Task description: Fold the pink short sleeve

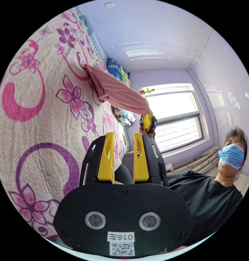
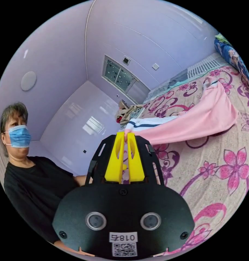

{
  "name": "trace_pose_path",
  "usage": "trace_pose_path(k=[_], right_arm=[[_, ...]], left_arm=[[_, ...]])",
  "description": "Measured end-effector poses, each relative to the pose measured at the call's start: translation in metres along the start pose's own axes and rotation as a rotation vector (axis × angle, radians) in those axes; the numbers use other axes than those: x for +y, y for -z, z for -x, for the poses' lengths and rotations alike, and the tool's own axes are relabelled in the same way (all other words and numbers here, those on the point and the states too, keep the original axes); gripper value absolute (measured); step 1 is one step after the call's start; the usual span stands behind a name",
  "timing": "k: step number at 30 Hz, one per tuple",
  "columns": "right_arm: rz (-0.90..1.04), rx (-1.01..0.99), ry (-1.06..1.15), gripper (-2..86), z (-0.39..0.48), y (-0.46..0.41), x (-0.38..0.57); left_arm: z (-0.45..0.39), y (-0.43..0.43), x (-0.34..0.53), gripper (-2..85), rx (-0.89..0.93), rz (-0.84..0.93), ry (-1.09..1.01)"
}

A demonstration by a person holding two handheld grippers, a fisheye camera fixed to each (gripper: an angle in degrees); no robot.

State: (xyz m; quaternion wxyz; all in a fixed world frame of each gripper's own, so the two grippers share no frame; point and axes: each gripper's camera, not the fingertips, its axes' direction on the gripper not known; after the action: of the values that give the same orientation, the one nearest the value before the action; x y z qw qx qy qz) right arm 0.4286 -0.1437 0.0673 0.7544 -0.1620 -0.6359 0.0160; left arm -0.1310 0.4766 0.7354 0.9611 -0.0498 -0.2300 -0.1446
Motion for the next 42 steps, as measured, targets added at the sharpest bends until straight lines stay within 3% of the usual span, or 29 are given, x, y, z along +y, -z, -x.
trace_pose_path(k=[6,12,14,18,21,23,25,27,31,34,38,42], right_arm=[[-0.127,-0.358,-0.049,0.5,0.088,0.021,0.061],[-0.071,-0.558,0.015,0.6,0.172,0.013,0.019],[-0.081,-0.615,0.017,0.6,0.190,0.016,-0.004],[-0.247,-0.601,0.153,0.7,0.235,0.082,-0.041],[-0.480,-0.514,0.281,0.8,0.254,0.179,-0.028],[-0.637,-0.414,0.297,0.9,0.249,0.241,-0.005],[-0.798,-0.171,0.242,1.2,0.228,0.313,0.037],[-0.837,0.024,0.094,1.7,0.193,0.353,0.070],[-0.647,0.419,-0.336,4.5,0.080,0.394,0.146],[-0.576,0.557,-0.531,5.7,0.035,0.396,0.207],[-0.622,0.645,-0.467,6.1,0.048,0.383,0.232],[-0.403,0.748,-0.239,8.6,0.065,0.323,0.180]], left_arm=[[-0.026,0.037,0.019,12.1,0.081,-0.049,0.111],[-0.088,0.150,-0.007,12.1,0.002,-0.292,0.096],[-0.144,0.195,-0.044,11.7,0.041,-0.398,0.012],[-0.295,0.222,-0.127,10.9,-0.023,-0.428,-0.245],[-0.426,0.177,-0.184,10.9,-0.019,-0.338,-0.467],[-0.498,0.107,-0.210,11.2,0.054,-0.148,-0.577],[-0.522,0.062,-0.214,11.2,0.087,0.004,-0.605],[-0.524,0.038,-0.204,11.1,0.076,0.108,-0.616],[-0.461,0.068,-0.166,11.1,-0.060,0.120,-0.501],[-0.407,0.119,-0.136,11.2,-0.233,0.091,-0.362],[-0.379,0.166,-0.096,11.1,-0.509,0.067,-0.248],[-0.406,0.134,-0.087,11.3,-0.755,0.138,-0.332]])
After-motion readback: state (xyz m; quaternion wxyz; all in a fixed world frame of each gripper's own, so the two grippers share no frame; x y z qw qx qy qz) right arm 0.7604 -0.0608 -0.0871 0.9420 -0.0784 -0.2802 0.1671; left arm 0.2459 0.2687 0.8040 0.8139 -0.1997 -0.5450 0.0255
